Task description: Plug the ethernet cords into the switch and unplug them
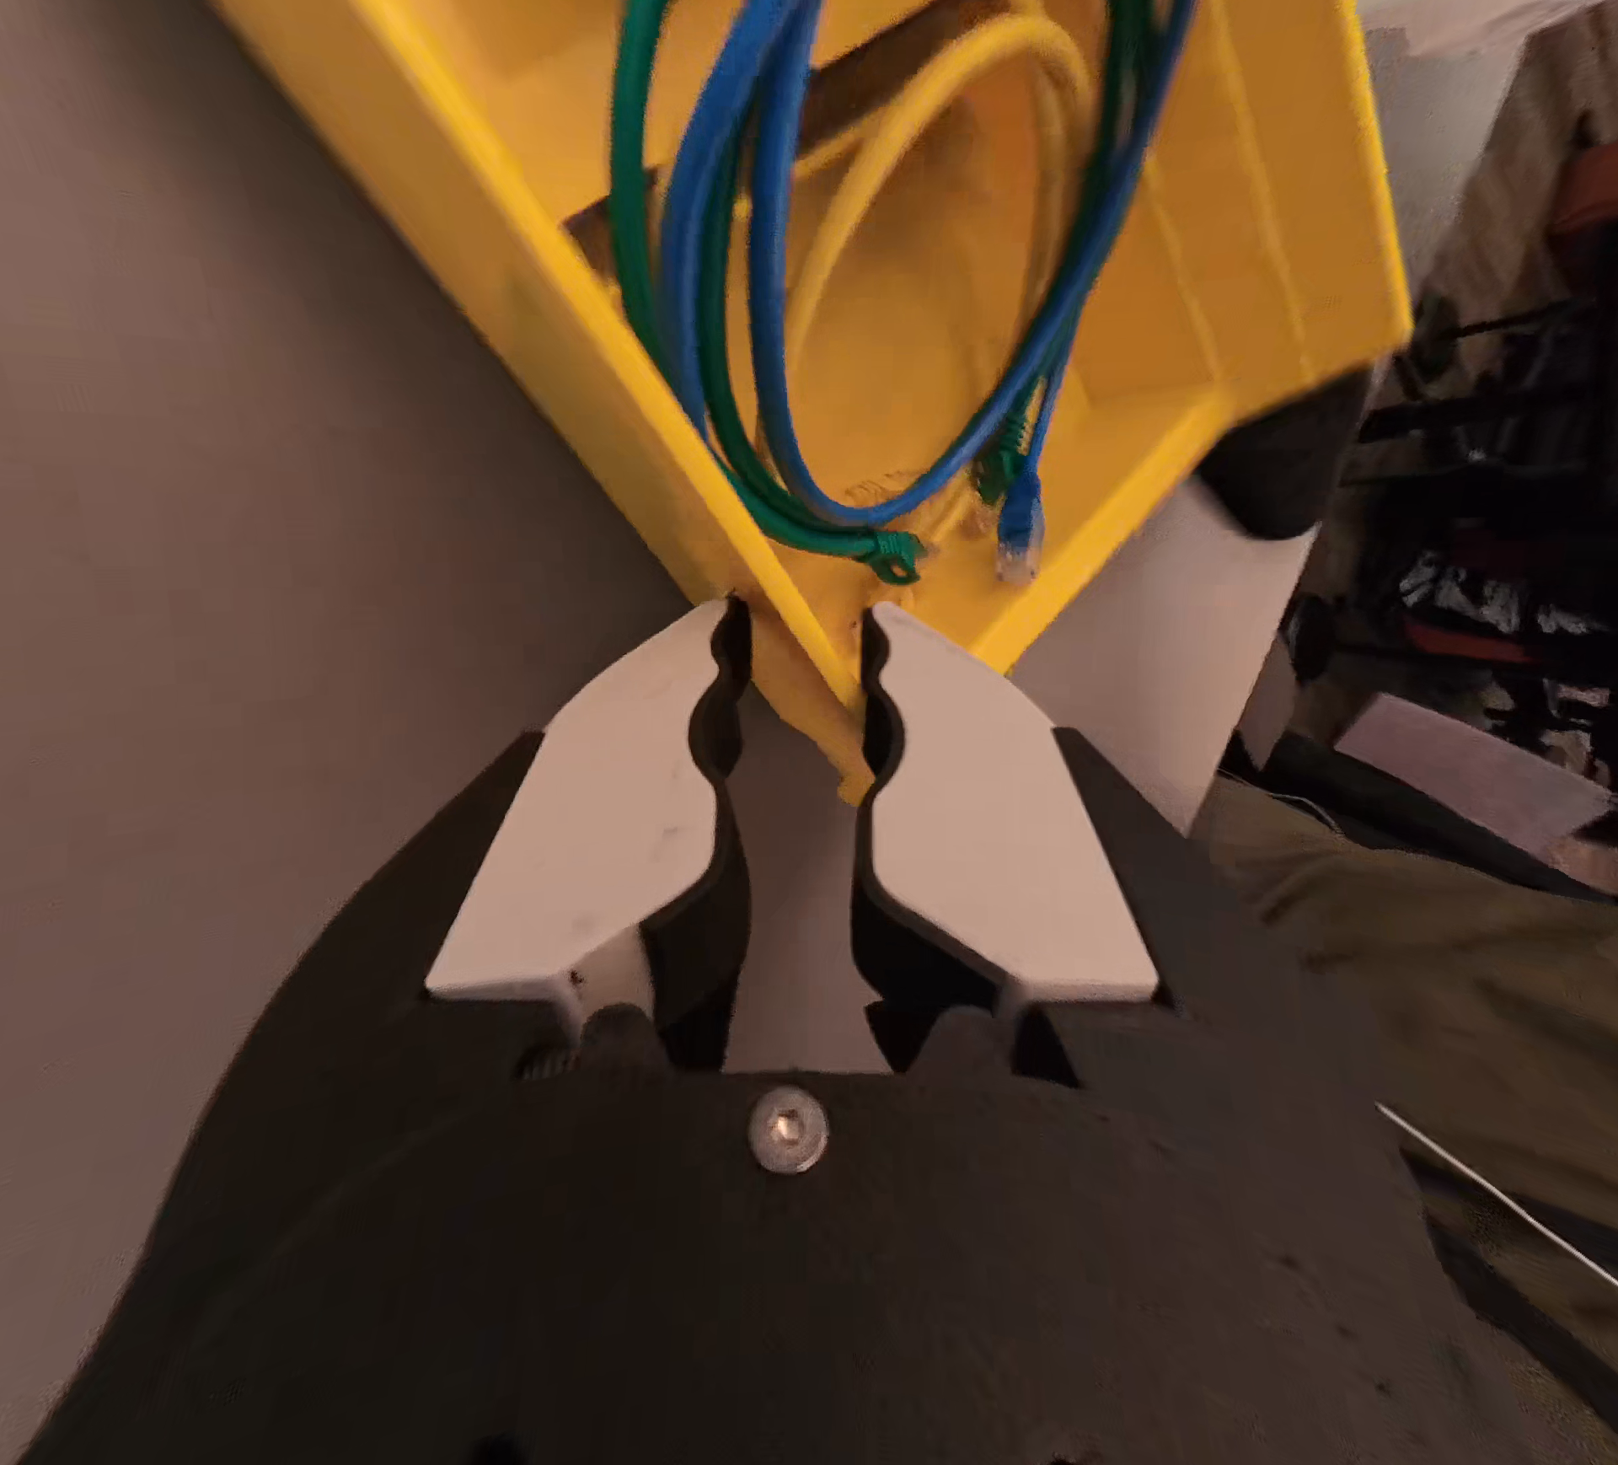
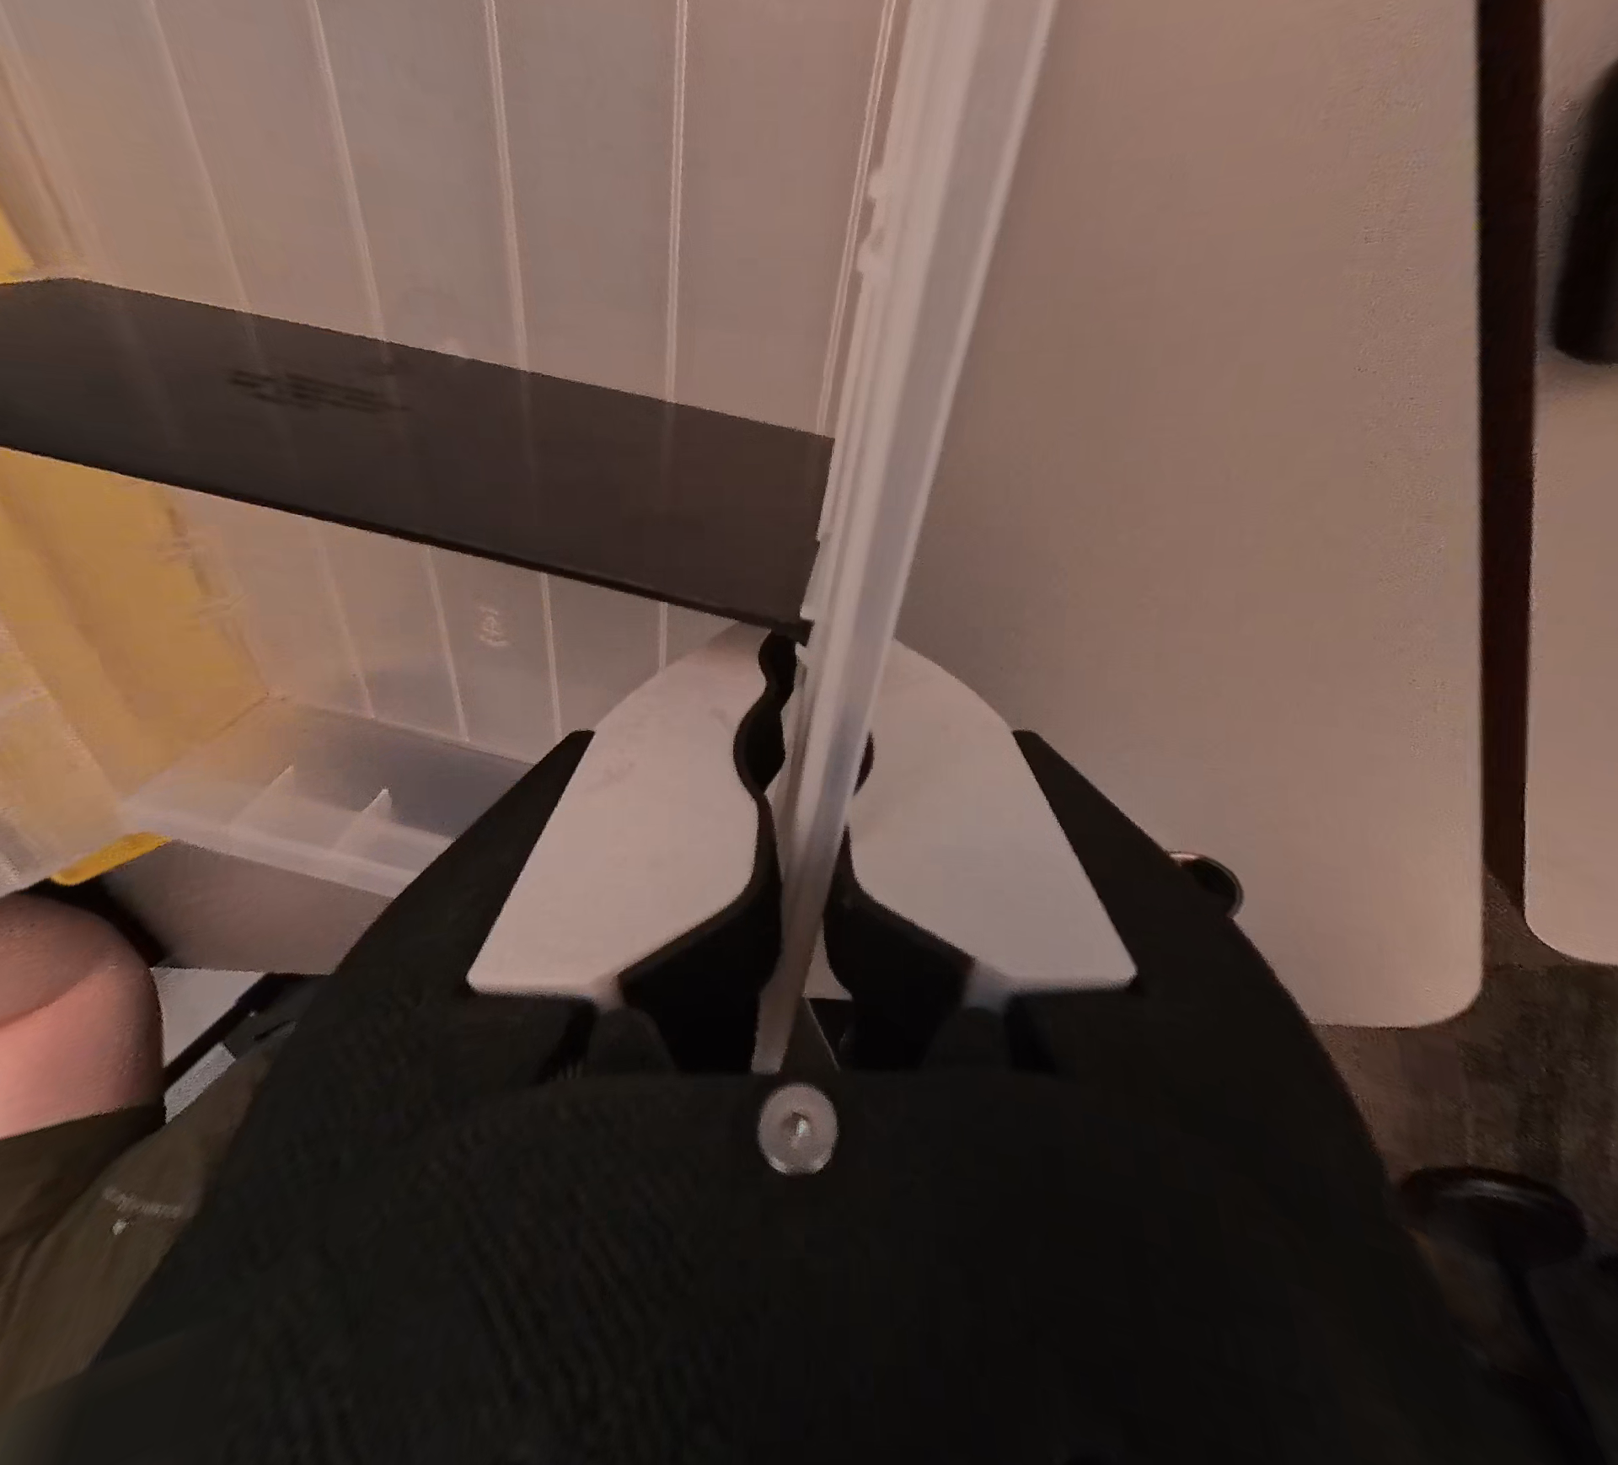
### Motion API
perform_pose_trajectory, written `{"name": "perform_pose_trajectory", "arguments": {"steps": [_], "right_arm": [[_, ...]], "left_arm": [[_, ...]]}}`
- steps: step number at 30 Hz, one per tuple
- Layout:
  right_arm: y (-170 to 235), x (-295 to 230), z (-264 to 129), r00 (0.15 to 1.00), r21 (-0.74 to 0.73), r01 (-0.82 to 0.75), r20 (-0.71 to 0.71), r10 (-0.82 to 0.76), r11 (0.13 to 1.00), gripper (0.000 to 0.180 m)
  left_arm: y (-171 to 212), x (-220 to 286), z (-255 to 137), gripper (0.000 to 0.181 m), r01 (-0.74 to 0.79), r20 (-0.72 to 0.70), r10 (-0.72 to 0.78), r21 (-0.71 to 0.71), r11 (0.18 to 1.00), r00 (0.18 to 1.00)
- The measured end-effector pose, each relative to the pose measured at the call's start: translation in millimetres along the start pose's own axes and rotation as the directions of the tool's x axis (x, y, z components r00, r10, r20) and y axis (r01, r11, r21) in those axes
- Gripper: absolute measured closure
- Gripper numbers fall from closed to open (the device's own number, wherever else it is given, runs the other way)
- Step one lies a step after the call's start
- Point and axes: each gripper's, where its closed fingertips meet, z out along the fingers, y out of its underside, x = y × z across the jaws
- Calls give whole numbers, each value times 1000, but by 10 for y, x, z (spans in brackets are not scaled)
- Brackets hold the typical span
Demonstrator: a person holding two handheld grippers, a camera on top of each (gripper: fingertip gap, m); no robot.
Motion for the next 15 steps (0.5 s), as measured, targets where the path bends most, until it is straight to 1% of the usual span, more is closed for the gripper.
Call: {"name": "perform_pose_trajectory", "arguments": {"steps": [3,5,8,10,12,15], "right_arm": [[-10,-175,143,999,-26,46,-8,-46,999,175],[-25,-311,265,996,-50,84,-14,-84,995,175],[-65,-541,465,988,-90,150,-21,-152,985,175],[-111,-704,586,983,-113,182,-15,-185,977,175],[-176,-878,675,979,-123,205,6,-205,971,175],[-318,-1048,736,959,-141,276,-29,-283,951,176]], "left_arm": [[164,-411,-366,168,70,92,-71,11,997,993],[268,-741,-629,173,112,187,-120,57,992,975],[526,-1169,-1022,174,191,296,-214,103,976,931],[765,-1329,-1250,174,212,309,-236,109,971,921],[1044,-1451,-1456,173,289,299,-314,126,949,901],[1454,-1660,-1783,173,388,325,-430,188,902,842]]}}
